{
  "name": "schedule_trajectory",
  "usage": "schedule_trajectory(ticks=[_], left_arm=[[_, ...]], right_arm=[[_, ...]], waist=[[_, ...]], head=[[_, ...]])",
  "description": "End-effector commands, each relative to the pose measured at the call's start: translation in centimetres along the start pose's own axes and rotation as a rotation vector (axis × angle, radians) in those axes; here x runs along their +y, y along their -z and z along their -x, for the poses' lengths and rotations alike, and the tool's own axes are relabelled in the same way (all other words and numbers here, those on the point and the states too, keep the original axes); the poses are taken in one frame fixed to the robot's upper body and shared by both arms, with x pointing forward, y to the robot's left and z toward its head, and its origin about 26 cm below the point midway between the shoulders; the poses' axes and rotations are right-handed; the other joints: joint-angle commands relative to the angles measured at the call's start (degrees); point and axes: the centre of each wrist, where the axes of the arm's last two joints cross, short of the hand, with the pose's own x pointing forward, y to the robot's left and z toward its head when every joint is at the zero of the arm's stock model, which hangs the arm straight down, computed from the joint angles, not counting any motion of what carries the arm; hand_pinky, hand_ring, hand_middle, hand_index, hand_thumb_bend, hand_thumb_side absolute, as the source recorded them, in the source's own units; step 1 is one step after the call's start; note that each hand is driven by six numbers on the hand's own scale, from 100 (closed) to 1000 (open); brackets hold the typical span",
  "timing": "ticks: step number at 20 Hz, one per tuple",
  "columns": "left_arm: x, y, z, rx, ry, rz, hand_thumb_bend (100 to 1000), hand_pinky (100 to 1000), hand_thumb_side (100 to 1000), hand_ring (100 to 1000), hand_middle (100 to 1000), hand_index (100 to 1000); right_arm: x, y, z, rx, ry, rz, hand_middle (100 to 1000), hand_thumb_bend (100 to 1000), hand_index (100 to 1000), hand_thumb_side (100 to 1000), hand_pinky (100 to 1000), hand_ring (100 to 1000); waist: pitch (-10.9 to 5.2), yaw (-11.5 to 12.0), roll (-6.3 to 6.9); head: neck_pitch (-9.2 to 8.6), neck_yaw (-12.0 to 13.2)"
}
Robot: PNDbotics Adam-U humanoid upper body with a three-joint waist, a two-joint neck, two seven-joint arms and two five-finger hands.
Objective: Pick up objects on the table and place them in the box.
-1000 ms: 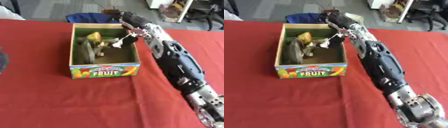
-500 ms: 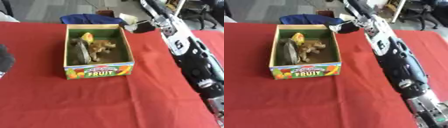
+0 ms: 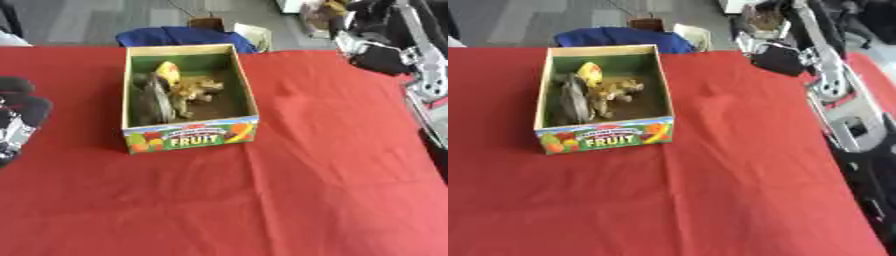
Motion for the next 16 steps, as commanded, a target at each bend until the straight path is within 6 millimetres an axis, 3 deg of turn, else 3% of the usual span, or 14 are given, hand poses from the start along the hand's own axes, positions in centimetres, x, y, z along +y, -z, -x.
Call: schedule_trajectory(ticks=[1,7,16], left_arm=[[0.9,-0.2,-0.1,-0.001,0.033,-0.026,744,554,406,611,589,652],[1.3,-0.7,0.5,0.025,0.045,-0.047,744,553,409,607,588,646],[1.4,-1.2,1.1,0.052,0.044,-0.065,743,555,414,619,602,647]], right_arm=[[-0.2,-2.0,-0.7,0.026,0.118,0.098,663,218,737,290,756,961],[1.3,-7.6,0.7,0.17,0.213,0.186,637,196,721,310,749,945],[2.5,-9.7,0.7,0.24,0.272,0.203,618,182,714,327,740,912]], waist=[[-1.81,-0.58,-0.04],[-2.09,-1.73,0.07],[-2.02,-2.02,0.44]], head=[[1.5,0.88],[2.89,2.47],[4.65,3.98]])
